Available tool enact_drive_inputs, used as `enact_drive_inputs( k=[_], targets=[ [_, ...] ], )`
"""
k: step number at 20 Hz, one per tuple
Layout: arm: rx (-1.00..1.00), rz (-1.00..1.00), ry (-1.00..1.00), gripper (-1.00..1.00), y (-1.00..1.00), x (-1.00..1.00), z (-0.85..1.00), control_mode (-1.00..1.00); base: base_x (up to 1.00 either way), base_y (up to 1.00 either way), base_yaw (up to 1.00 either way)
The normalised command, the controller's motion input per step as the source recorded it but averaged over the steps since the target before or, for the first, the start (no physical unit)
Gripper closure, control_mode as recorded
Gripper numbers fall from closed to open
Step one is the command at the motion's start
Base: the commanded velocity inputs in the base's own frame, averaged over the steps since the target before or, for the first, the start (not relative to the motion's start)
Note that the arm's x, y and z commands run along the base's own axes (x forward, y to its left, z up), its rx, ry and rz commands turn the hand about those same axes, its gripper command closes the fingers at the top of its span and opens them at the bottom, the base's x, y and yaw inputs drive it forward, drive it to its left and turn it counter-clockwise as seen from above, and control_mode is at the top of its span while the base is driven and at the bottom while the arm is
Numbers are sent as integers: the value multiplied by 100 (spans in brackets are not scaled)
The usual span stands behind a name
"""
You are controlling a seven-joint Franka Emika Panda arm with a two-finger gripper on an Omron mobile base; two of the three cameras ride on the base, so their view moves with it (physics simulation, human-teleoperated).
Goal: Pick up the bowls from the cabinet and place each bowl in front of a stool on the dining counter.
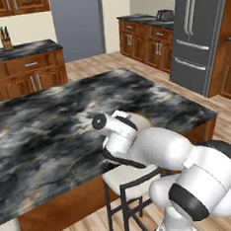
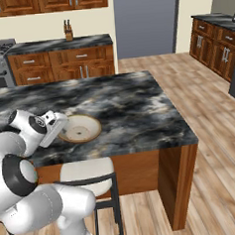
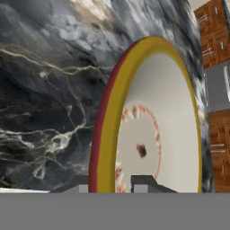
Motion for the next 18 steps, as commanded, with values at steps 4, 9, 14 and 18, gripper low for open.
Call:
enact_drive_inputs(
  k=[4, 9, 14, 18],
  targets=[
    [-21, -5, 8, 100, 0, 63, -24, -100, 0, 0, 0],
    [-18, -6, 7, 100, 0, 44, -42, -100, 0, 0, 0],
    [-2, -4, 4, 100, 4, 23, -29, -100, 0, 0, 0],
    [4, -1, 0, 100, 14, 17, -10, -100, 0, 0, 0]
  ],
)
